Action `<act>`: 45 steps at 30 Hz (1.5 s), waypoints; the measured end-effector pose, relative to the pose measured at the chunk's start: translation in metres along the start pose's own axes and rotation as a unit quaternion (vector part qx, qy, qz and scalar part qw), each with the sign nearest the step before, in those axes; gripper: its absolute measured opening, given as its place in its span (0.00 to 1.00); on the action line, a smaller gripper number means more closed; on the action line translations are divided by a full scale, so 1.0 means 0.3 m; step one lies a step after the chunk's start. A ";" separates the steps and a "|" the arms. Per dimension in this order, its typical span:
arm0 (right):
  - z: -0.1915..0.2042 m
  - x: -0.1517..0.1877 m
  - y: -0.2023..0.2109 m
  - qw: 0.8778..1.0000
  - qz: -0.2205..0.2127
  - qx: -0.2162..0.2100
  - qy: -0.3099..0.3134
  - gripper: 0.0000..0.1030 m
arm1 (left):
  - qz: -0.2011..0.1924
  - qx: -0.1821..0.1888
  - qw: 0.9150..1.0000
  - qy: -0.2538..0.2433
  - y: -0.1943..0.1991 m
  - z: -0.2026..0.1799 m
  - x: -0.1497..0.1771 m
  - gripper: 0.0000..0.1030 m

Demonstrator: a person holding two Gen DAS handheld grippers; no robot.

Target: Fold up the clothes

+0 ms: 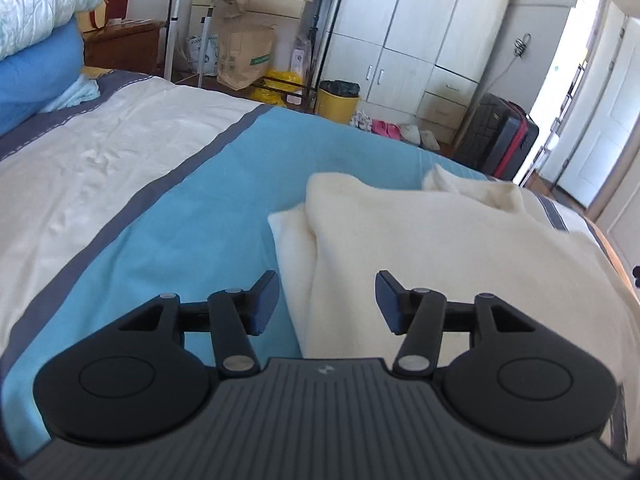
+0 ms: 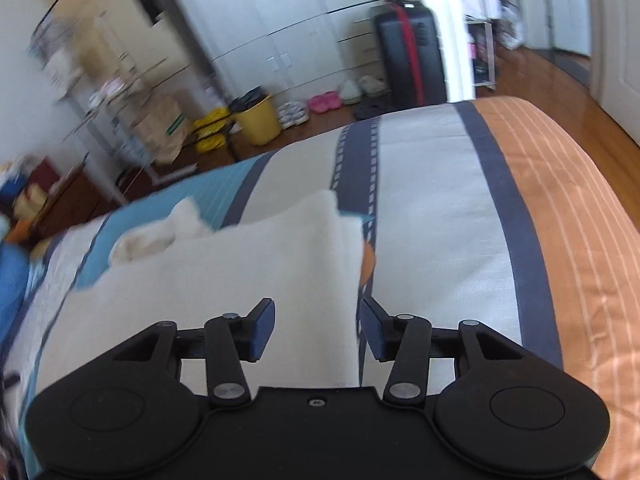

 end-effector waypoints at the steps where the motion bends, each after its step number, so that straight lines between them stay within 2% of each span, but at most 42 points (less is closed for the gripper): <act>1: -0.013 -0.011 -0.025 1.000 -0.004 -0.001 -0.022 0.51 | -0.001 0.004 1.000 0.010 -0.029 0.007 0.003 0.51; 3: -0.012 -0.015 -0.079 0.999 0.000 -0.026 -0.040 0.51 | 0.007 0.008 1.000 0.027 -0.075 0.024 0.026 0.51; 7: -0.014 0.006 -0.179 0.999 0.027 -0.010 -0.018 0.52 | 0.058 -0.011 0.998 0.017 -0.173 0.063 0.079 0.51; 9: -0.022 0.011 -0.207 0.999 0.023 -0.020 -0.012 0.36 | 0.056 -0.006 0.998 0.025 -0.171 0.080 0.083 0.51; 10: -0.020 0.009 -0.211 0.999 0.018 -0.029 -0.007 0.19 | 0.053 -0.004 0.998 0.024 -0.176 0.081 0.083 0.51; 11: -0.012 0.004 -0.211 0.999 0.011 -0.032 0.005 0.17 | 0.050 -0.002 0.998 0.023 -0.180 0.083 0.082 0.50; 12: 0.005 -0.005 -0.203 0.999 -0.002 -0.026 0.025 0.16 | 0.048 0.001 0.999 0.022 -0.185 0.084 0.083 0.40; 13: 0.027 -0.013 -0.184 0.999 -0.020 -0.023 0.046 0.15 | 0.050 0.006 0.999 0.016 -0.189 0.071 0.088 0.13; 14: 0.048 -0.028 -0.154 0.997 -0.040 -0.027 0.061 0.14 | 0.050 0.009 0.999 0.011 -0.192 0.058 0.093 0.05; 16: 0.078 -0.062 -0.092 0.993 -0.081 -0.019 0.086 0.09 | 0.013 0.007 0.999 0.029 -0.132 0.034 0.080 0.06; 17: 0.087 -0.079 -0.065 0.990 -0.099 -0.008 0.099 0.09 | 0.001 0.010 0.999 0.032 -0.105 0.024 0.074 0.06; 19: 0.084 -0.086 -0.067 0.987 -0.099 0.023 0.128 0.09 | -0.003 -0.024 1.000 -0.003 -0.075 0.006 0.075 0.06; 21: 0.061 -0.065 -0.122 0.986 -0.074 0.055 0.136 0.10 | 0.014 -0.079 0.995 -0.061 -0.088 -0.005 0.100 0.06; 22: 0.048 -0.052 -0.148 0.986 -0.061 0.066 0.137 0.10 | 0.033 -0.102 0.991 -0.076 -0.105 0.001 0.117 0.06; 23: 0.039 -0.040 -0.172 0.986 -0.052 0.081 0.137 0.13 | 0.054 -0.116 0.989 -0.072 -0.126 0.017 0.137 0.06; 25: 0.032 -0.032 -0.184 0.985 -0.048 0.095 0.138 0.15 | 0.091 -0.124 0.988 -0.030 -0.156 0.061 0.166 0.06; 28: 0.021 -0.060 -0.124 0.986 -0.059 0.117 0.105 0.38 | 0.091 -0.115 0.989 0.028 -0.149 0.109 0.159 0.06; 29: 0.016 -0.069 -0.087 0.987 -0.068 0.121 0.079 0.38 | 0.077 -0.110 0.990 0.034 -0.134 0.111 0.145 0.06; 30: 0.017 -0.075 -0.042 0.990 -0.083 0.104 0.055 0.38 | 0.060 -0.098 0.993 0.036 -0.114 0.101 0.127 0.06; 32: 0.058 -0.070 0.026 0.993 -0.109 0.035 0.035 0.38 | 0.029 -0.069 0.997 0.036 -0.081 0.065 0.101 0.06; 33: 0.099 -0.057 0.044 0.993 -0.108 -0.001 0.046 0.38 | 0.015 -0.052 0.998 0.035 -0.068 0.040 0.091 0.06; 35: 0.197 -0.009 0.031 0.991 -0.083 -0.042 0.093 0.38 | -0.006 -0.020 0.999 0.032 -0.049 -0.015 0.079 0.07; 37: 0.285 0.039 -0.020 0.986 -0.055 -0.056 0.150 0.38 | -0.006 0.009 1.000 0.029 -0.068 -0.076 0.079 0.09; 39: 0.356 0.079 -0.078 0.979 -0.027 -0.063 0.194 0.38 | 0.017 0.024 0.999 0.022 -0.103 -0.128 0.108 0.09; 41: 0.385 0.103 -0.135 0.977 -0.004 -0.065 0.203 0.38 | 0.045 0.023 0.999 0.015 -0.147 -0.158 0.142 0.09; 43: 0.387 0.123 -0.166 0.975 -0.005 -0.061 0.212 0.37 | 0.062 0.015 0.998 0.005 -0.180 -0.175 0.166 0.09; 45: 0.387 0.143 -0.187 0.972 -0.008 -0.057 0.226 0.09 | 0.067 0.007 0.998 -0.006 -0.198 -0.180 0.173 0.09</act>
Point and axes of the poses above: each gripper's, at about its wrist camera, not at the fingertips, and y roughly against the way its jaws point, z to its left, x to its underside, the point moved 7 cm from there along -y, roughly the way its jaws point, and after that the axes turned 3 degrees about x, right-handed, at the moved point
